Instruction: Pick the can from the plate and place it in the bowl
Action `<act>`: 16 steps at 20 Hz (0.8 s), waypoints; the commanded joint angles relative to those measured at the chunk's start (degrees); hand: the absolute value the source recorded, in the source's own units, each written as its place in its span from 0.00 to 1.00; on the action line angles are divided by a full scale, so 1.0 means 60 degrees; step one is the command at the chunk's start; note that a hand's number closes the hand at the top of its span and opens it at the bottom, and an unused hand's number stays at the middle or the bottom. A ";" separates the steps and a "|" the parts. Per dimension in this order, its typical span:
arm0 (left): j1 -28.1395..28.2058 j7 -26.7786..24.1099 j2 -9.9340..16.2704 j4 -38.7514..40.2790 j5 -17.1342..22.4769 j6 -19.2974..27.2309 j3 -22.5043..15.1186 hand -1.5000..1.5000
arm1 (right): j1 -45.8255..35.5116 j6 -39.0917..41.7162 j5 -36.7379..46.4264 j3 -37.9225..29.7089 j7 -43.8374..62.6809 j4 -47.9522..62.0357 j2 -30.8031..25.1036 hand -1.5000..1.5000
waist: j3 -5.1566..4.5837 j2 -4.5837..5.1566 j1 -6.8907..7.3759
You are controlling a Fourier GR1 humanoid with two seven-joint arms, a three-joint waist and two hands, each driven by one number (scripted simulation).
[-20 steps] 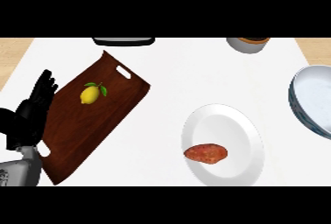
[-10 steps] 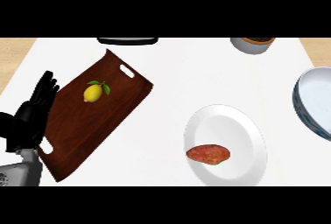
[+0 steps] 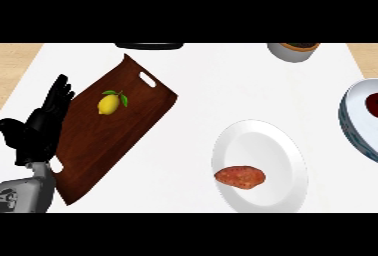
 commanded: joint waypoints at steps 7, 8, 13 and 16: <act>-0.0186 -0.0117 0.0129 0.0178 0.0221 -0.0261 0.0186 0.50 | -0.1468 0.0945 0.0421 0.0058 -0.2407 0.4022 -0.0310 0.00 | 0.0032 0.0059 0.0124; -0.0065 0.0032 -0.0003 -0.0190 -0.0066 0.0008 -0.0012 0.50 | -0.1291 0.1128 0.0109 -0.0221 -0.2694 0.4191 -0.0284 0.00 | 0.0036 0.0022 0.0064; 0.0072 0.0076 0.0280 -0.0011 0.0190 -0.0222 0.0324 0.50 | -0.1709 0.2755 -0.2096 -0.2258 -0.2704 0.5000 -0.0281 0.00 | 0.0053 -0.0016 -0.0050; 0.0195 -0.0244 -0.0006 -0.0012 -0.0003 -0.0043 0.0108 0.50 | -0.2086 0.4237 -0.2970 -0.3077 -0.2314 0.5668 -0.0940 0.00 | 0.0049 0.0003 -0.0090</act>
